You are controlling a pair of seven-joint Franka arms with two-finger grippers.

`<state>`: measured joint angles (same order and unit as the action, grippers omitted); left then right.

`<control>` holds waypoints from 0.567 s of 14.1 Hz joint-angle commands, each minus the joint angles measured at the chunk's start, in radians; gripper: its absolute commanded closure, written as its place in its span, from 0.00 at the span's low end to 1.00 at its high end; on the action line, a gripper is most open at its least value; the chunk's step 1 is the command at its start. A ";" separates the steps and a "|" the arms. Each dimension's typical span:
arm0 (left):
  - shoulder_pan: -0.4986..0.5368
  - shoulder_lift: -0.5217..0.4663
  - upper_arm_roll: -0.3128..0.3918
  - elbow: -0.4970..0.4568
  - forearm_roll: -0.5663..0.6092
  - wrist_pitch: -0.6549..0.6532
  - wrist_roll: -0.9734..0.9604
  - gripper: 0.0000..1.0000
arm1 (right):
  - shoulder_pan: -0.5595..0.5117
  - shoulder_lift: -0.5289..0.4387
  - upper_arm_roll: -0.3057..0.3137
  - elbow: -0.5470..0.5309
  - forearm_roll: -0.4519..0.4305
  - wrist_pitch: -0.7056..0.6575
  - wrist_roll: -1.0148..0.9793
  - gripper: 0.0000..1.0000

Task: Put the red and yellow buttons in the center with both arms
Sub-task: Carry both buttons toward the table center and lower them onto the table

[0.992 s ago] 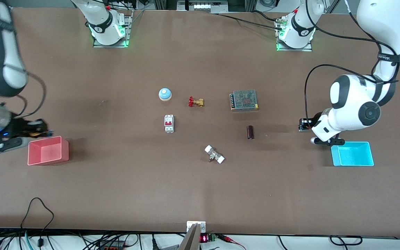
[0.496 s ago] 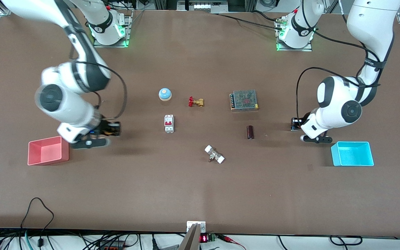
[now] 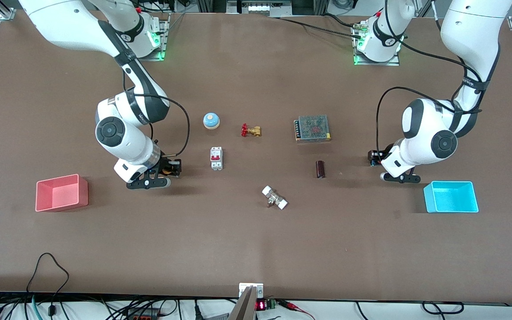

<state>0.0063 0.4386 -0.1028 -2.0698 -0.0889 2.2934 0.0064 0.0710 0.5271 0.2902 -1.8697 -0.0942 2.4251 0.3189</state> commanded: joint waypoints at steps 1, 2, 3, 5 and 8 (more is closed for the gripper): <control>-0.005 -0.059 0.003 0.036 -0.008 -0.093 0.006 0.00 | 0.033 0.022 -0.008 -0.023 -0.012 0.061 0.058 0.68; -0.005 -0.082 0.005 0.075 -0.006 -0.136 0.003 0.00 | 0.042 0.031 -0.008 -0.023 -0.016 0.071 0.075 0.68; -0.005 -0.098 0.008 0.121 -0.008 -0.175 0.003 0.00 | 0.046 0.036 -0.008 -0.022 -0.019 0.074 0.075 0.68; -0.003 -0.110 0.032 0.221 -0.006 -0.202 0.001 0.00 | 0.046 0.044 -0.008 -0.020 -0.019 0.075 0.075 0.67; -0.005 -0.132 0.089 0.293 -0.005 -0.221 0.000 0.00 | 0.044 0.057 -0.008 -0.017 -0.039 0.077 0.077 0.52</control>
<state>0.0079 0.3100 -0.0492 -1.8237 -0.0889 2.0996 0.0053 0.1106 0.5784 0.2896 -1.8846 -0.1038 2.4885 0.3729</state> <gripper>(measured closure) 0.000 0.586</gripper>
